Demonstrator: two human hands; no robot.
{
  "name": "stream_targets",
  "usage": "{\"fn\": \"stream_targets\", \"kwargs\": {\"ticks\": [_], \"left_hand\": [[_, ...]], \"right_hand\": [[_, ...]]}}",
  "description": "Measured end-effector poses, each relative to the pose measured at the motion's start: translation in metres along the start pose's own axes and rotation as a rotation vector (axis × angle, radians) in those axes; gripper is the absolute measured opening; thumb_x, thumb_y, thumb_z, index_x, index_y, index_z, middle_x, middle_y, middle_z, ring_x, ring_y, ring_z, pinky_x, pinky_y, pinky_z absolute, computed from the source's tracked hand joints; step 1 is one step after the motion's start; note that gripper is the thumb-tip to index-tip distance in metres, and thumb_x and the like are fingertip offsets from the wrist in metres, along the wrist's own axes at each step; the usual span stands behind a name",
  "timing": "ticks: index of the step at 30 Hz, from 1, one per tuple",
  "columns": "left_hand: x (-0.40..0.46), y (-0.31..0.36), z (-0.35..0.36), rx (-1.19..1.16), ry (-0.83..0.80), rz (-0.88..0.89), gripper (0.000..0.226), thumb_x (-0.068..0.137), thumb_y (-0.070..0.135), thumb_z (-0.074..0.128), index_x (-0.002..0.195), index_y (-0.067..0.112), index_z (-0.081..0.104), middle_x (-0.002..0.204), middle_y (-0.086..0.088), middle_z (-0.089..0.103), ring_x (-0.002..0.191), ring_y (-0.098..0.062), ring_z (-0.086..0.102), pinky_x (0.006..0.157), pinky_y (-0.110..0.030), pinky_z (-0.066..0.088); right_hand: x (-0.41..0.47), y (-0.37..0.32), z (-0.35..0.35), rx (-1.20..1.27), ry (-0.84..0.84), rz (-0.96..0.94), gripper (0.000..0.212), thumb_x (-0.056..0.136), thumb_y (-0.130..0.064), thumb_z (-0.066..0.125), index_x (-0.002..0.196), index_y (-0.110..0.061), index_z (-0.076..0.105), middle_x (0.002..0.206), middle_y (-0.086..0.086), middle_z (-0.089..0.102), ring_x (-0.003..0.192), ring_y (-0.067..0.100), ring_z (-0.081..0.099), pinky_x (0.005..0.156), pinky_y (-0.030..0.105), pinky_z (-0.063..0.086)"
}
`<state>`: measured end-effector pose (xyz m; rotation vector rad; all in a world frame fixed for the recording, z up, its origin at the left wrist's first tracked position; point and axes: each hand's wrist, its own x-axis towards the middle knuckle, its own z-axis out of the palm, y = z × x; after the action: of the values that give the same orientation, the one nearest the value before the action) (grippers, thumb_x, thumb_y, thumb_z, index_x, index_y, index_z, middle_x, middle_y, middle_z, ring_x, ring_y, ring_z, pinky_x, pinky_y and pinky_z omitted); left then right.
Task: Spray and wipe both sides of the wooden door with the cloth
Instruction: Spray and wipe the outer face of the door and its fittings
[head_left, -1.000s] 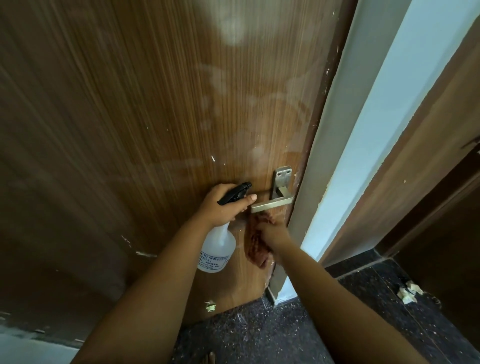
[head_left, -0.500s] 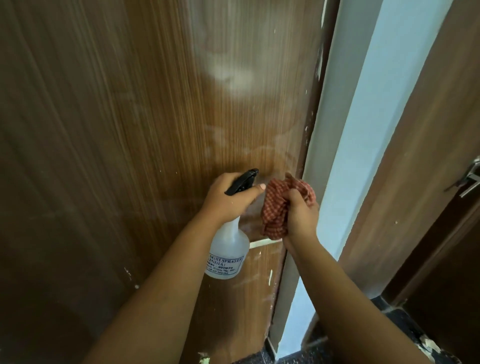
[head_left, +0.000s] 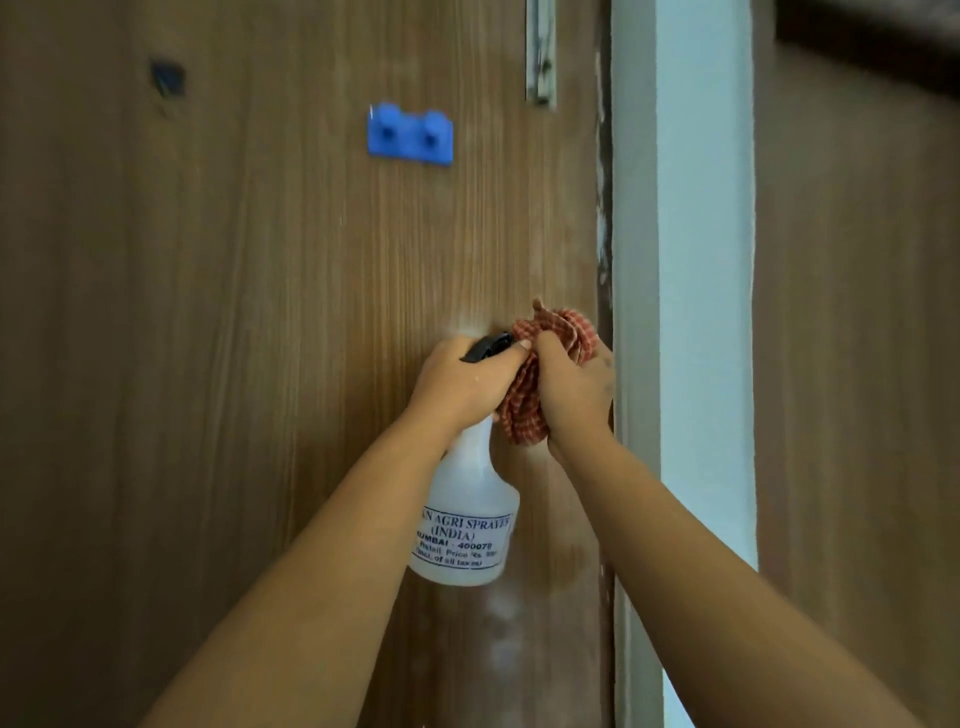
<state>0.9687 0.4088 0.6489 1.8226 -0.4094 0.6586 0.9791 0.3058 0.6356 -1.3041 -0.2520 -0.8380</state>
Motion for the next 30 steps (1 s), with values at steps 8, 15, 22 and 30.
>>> {"fn": "stream_targets", "kwargs": {"ticks": [8,15,22,30], "left_hand": [[0.100,0.103,-0.029,-0.193,0.013,0.121,0.026,0.088,0.036,0.073,0.091,0.010,0.068,0.089,-0.008,0.072,0.083,-0.022,0.070,0.072,-0.035,0.059],[0.164,0.182,-0.082,-0.160,-0.088,0.259,0.012,0.095,0.009,0.060,0.085,0.002,0.060,0.068,-0.010,0.055,0.059,-0.021,0.055,0.040,-0.019,0.046],[0.205,0.212,-0.093,-0.107,-0.215,0.222,0.009,0.095,0.009,0.059,0.090,0.003,0.054,0.069,-0.008,0.052,0.056,-0.019,0.053,0.037,-0.019,0.045],[0.234,0.224,-0.083,-0.144,-0.248,0.280,0.010,0.095,0.007,0.055,0.087,0.004,0.052,0.064,-0.008,0.051,0.050,-0.020,0.053,0.036,-0.018,0.043]], "right_hand": [[0.104,-0.102,0.025,-0.056,-0.006,-0.304,0.010,0.090,-0.026,0.058,0.088,-0.027,0.068,0.089,-0.002,0.067,0.090,0.018,0.061,0.082,0.035,0.051],[0.201,-0.158,0.033,-0.108,0.152,-0.336,0.040,0.092,-0.037,0.051,0.123,-0.014,0.061,0.117,0.011,0.063,0.108,0.030,0.058,0.101,0.048,0.047],[0.244,-0.168,0.041,0.011,0.153,-0.290,0.020,0.091,-0.033,0.053,0.103,-0.017,0.051,0.096,0.007,0.060,0.097,0.028,0.059,0.094,0.049,0.051],[0.270,-0.188,0.046,-0.127,0.138,-0.605,0.020,0.092,-0.028,0.056,0.109,-0.024,0.065,0.114,0.005,0.066,0.106,0.024,0.059,0.097,0.041,0.050]]}}
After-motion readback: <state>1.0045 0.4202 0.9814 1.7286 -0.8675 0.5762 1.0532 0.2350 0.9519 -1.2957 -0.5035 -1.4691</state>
